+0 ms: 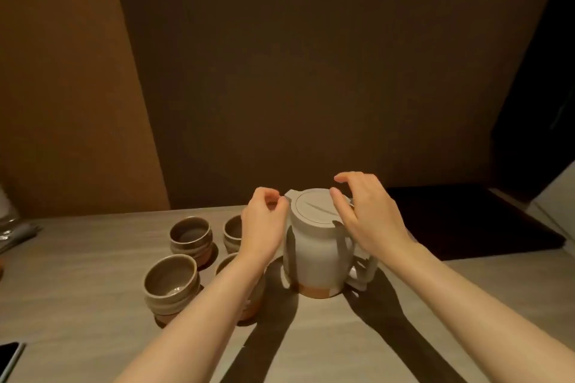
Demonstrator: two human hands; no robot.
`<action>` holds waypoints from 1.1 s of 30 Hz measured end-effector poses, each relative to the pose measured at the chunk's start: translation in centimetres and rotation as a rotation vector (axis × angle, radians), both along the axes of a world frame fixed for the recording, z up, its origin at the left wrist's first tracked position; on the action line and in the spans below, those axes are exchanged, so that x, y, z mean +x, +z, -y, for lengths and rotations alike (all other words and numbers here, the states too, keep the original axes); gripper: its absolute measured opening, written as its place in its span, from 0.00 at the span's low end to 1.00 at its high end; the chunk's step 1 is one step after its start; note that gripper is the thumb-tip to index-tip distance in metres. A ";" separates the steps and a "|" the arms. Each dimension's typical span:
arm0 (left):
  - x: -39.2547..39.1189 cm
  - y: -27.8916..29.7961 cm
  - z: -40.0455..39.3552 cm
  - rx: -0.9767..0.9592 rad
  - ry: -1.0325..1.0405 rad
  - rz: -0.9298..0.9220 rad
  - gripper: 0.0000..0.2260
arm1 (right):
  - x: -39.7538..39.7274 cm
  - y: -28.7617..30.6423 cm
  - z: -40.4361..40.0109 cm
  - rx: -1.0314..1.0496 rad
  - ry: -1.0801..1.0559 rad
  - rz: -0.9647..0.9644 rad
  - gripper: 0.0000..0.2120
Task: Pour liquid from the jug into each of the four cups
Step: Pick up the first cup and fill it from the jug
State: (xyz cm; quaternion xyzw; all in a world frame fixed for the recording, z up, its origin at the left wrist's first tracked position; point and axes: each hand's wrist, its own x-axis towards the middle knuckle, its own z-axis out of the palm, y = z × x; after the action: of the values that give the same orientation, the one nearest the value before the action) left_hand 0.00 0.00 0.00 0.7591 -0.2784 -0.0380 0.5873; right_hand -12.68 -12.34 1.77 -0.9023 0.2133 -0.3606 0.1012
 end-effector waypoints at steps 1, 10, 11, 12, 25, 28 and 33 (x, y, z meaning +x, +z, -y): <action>-0.6 0.0 0.1 0.007 -0.009 -0.062 0.13 | -0.6 -0.2 0.0 0.041 -0.024 -0.008 0.18; -1.6 -1.1 2.7 0.014 -0.029 -0.407 0.23 | -3.4 -4.4 1.5 0.465 -0.066 0.160 0.21; -1.6 -1.2 2.9 0.012 -0.032 -0.441 0.23 | -3.4 -4.9 1.7 0.519 -0.065 0.180 0.20; -1.7 -1.2 3.2 0.007 -0.029 -0.470 0.23 | -3.4 -5.4 1.9 0.573 -0.067 0.192 0.19; 0.1 -2.0 5.0 -0.063 -0.127 -0.782 0.18 | -2.2 -6.9 2.9 1.168 0.100 0.415 0.26; 0.2 -2.1 4.8 -0.104 -0.159 -0.831 0.15 | -1.7 -7.0 2.7 1.233 0.118 0.518 0.28; 0.0 -1.9 4.3 -0.121 -0.165 -0.862 0.18 | -1.7 -7.2 2.5 1.259 0.124 0.598 0.26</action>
State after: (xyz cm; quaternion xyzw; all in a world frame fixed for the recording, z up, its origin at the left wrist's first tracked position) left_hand -0.01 -4.34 -1.87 0.6132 -0.0697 -0.3814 0.6882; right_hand -14.41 -14.82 -5.47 -0.5446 0.2926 -0.3951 0.6795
